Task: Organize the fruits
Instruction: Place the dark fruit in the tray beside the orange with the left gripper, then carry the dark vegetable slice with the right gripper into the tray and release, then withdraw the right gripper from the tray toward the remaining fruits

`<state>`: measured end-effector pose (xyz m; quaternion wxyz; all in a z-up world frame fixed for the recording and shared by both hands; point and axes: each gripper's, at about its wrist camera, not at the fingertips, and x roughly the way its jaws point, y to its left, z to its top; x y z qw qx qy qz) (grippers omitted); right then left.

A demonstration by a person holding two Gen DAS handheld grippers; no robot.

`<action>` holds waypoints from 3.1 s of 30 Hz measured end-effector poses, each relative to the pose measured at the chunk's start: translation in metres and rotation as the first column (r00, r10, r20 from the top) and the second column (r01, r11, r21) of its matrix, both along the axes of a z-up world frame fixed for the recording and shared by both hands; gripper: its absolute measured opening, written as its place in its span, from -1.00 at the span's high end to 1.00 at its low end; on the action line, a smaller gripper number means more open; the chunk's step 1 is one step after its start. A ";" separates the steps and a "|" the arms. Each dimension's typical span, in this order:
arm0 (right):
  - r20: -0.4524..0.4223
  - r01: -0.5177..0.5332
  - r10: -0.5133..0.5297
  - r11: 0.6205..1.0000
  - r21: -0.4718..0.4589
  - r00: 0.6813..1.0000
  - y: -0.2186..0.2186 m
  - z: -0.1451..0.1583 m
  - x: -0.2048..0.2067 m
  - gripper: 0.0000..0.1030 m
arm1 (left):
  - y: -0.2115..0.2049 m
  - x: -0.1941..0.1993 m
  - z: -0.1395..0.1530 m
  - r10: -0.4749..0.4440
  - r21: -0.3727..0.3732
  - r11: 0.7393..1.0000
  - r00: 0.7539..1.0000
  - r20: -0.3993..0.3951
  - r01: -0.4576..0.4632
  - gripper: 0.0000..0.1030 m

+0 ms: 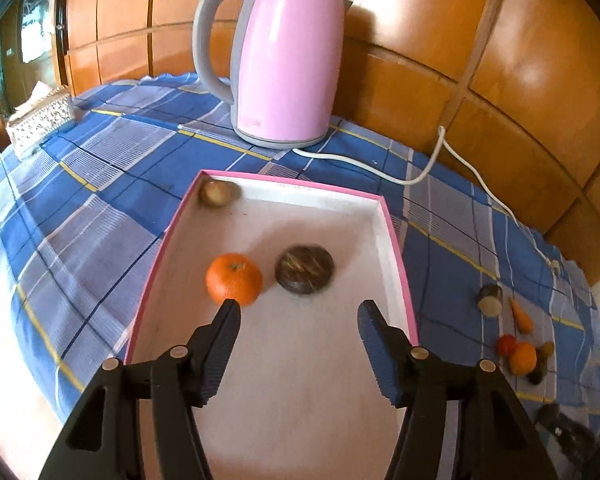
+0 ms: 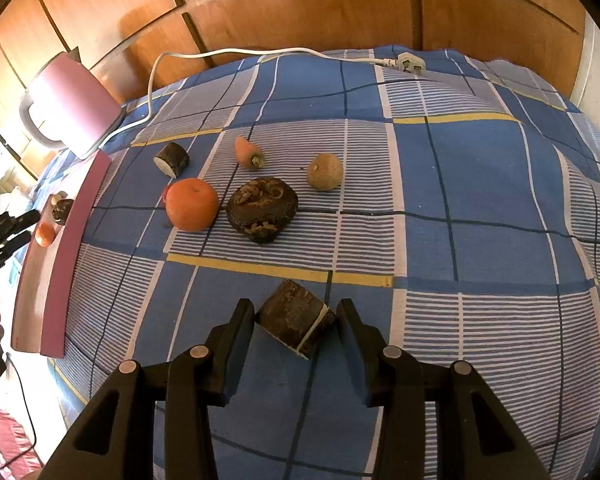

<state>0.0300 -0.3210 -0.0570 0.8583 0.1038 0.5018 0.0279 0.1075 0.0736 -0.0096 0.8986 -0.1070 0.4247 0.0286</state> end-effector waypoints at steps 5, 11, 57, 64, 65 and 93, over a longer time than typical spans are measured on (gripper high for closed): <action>0.006 0.006 -0.006 1.000 -0.006 1.000 0.001 0.000 -0.001 0.16 | -0.006 -0.027 0.007 -0.008 0.041 0.999 0.999 0.031 0.007 -0.34; 0.013 0.007 -0.007 1.000 -0.017 1.000 0.002 0.001 -0.001 0.16 | -0.010 -0.046 0.011 -0.023 0.046 0.999 0.999 0.042 0.021 -0.37; 0.069 -0.346 0.344 0.938 0.027 0.936 0.127 0.037 0.004 0.16 | 0.037 -0.101 0.001 0.123 0.032 0.992 0.991 0.055 -0.125 -0.72; 0.090 -0.497 0.494 0.868 0.011 0.865 0.191 0.054 0.015 0.16 | 0.045 -0.102 -0.001 0.138 0.022 0.990 0.989 0.055 -0.139 -0.72; 0.092 -0.511 0.508 0.859 0.007 0.856 0.198 0.056 0.017 0.16 | 0.046 -0.103 -0.001 0.140 0.020 0.990 0.989 0.054 -0.141 -0.72; 0.152 -0.457 0.466 0.885 -0.091 0.872 0.247 0.059 0.035 -0.30 | 0.050 -0.104 -0.005 0.153 0.005 0.988 0.987 0.055 -0.154 -0.73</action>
